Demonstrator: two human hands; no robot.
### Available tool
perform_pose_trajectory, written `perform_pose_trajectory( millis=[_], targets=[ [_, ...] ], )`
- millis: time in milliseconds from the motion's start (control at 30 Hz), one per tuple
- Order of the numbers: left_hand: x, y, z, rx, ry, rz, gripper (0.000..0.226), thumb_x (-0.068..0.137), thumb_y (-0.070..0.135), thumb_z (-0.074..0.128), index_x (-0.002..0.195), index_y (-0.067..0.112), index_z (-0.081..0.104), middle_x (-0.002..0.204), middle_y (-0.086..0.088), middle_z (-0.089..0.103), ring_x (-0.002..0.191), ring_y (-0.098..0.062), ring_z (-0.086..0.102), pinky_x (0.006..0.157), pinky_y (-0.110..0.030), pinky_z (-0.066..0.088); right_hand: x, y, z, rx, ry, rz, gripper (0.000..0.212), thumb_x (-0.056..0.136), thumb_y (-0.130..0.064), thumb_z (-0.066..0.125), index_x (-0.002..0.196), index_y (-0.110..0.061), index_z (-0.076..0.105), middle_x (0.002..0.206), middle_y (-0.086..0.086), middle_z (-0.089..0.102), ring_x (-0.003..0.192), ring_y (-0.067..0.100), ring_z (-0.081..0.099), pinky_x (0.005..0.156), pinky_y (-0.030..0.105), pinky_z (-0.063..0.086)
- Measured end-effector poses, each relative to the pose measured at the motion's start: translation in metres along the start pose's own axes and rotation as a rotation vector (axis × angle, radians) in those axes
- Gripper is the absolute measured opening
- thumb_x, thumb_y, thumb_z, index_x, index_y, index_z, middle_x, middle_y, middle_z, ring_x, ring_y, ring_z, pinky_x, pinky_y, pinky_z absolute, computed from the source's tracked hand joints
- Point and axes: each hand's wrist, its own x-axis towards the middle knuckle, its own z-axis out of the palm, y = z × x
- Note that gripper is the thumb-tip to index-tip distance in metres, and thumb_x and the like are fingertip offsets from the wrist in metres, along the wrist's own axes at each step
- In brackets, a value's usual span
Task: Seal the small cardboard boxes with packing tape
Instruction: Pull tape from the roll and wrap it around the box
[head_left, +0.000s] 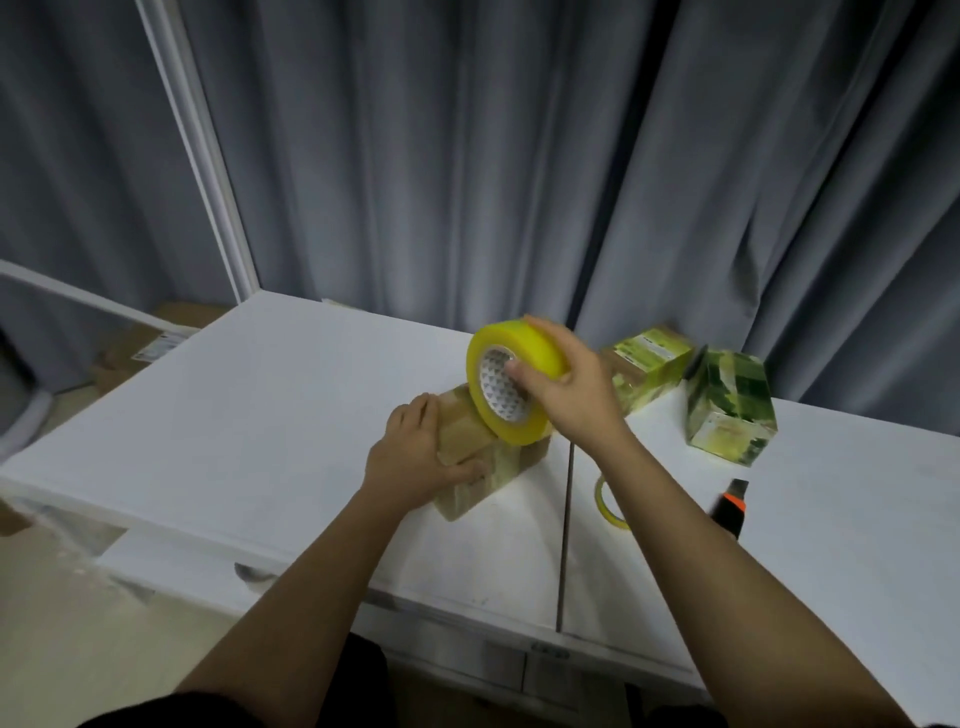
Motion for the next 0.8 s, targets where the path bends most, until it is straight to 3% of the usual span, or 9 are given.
perform_pose_trajectory(
  millis=[67,133,267,333,500,633,733,800],
  targets=[
    [0.004,-0.004,-0.001,-0.003,-0.011,-0.02,0.099,0.07,0.073,0.059,0.144,0.016,0.026,0.145,0.005,0.03,0.13,-0.018,0.03,0.086,-0.038,0.044,-0.013,-0.005,-0.017,-0.021,0.047,0.023,0.049,0.067,-0.058,0.072,0.113,-0.055,0.057,0.108,-0.018,0.067,0.098,-0.001,0.062,0.088,0.028,0.052],
    [0.005,-0.004,0.0,-0.005,-0.045,0.004,0.099,0.07,0.072,0.06,0.145,0.019,0.023,0.147,0.008,0.027,0.131,-0.015,0.027,0.086,-0.037,0.045,-0.036,-0.001,-0.027,-0.145,-0.006,-0.002,0.048,0.067,-0.061,0.067,0.113,-0.059,0.053,0.105,-0.018,0.068,0.095,-0.002,0.061,0.084,0.024,0.05],
    [0.007,0.0,0.001,-0.005,-0.087,0.019,0.103,0.072,0.07,0.061,0.148,0.016,0.019,0.151,0.006,0.023,0.136,-0.017,0.022,0.094,-0.037,0.041,-0.065,0.023,-0.025,-0.118,-0.072,0.085,0.042,0.078,-0.038,0.075,0.118,-0.045,0.063,0.108,-0.008,0.07,0.1,0.008,0.062,0.09,0.033,0.051],
    [0.009,0.001,-0.002,-0.009,-0.111,0.017,0.104,0.071,0.07,0.062,0.149,0.016,0.018,0.152,0.004,0.022,0.137,-0.018,0.021,0.098,-0.037,0.039,-0.067,0.029,-0.024,-0.077,-0.061,0.119,0.044,0.078,-0.036,0.076,0.12,-0.041,0.063,0.108,-0.006,0.069,0.1,0.009,0.062,0.091,0.034,0.05],
    [0.018,0.006,-0.014,0.125,-0.215,0.039,0.109,0.07,0.072,0.06,0.151,0.026,0.004,0.145,-0.004,0.032,0.129,-0.027,0.035,0.099,-0.04,0.037,-0.073,0.037,-0.019,-0.203,-0.068,0.139,0.05,0.079,-0.049,0.069,0.127,-0.05,0.053,0.098,-0.015,0.059,0.089,0.005,0.054,0.068,0.013,0.039],
    [0.028,0.01,-0.025,0.271,-0.302,0.07,0.096,0.072,0.073,0.055,0.148,0.04,0.006,0.131,-0.009,0.043,0.115,-0.032,0.046,0.09,-0.039,0.04,-0.079,0.041,-0.015,-0.344,-0.22,0.163,0.045,0.082,-0.044,0.064,0.126,-0.04,0.057,0.101,0.0,0.067,0.093,0.019,0.061,0.073,0.033,0.051],
    [0.028,0.014,-0.026,0.298,-0.352,0.057,0.095,0.073,0.072,0.053,0.148,0.043,0.002,0.133,-0.011,0.042,0.115,-0.033,0.047,0.093,-0.039,0.039,-0.091,0.047,-0.011,-0.444,-0.331,0.192,0.044,0.083,-0.042,0.061,0.126,-0.042,0.057,0.1,-0.001,0.069,0.087,0.021,0.064,0.064,0.03,0.049],
    [0.03,0.02,-0.025,0.356,-0.369,0.054,0.101,0.075,0.071,0.052,0.147,0.042,-0.012,0.146,-0.019,0.03,0.126,-0.039,0.04,0.105,-0.044,0.028,-0.091,0.048,-0.01,-0.468,-0.327,0.189,0.047,0.083,-0.043,0.06,0.13,-0.042,0.054,0.098,0.0,0.068,0.083,0.02,0.063,0.061,0.029,0.049]
  ],
)
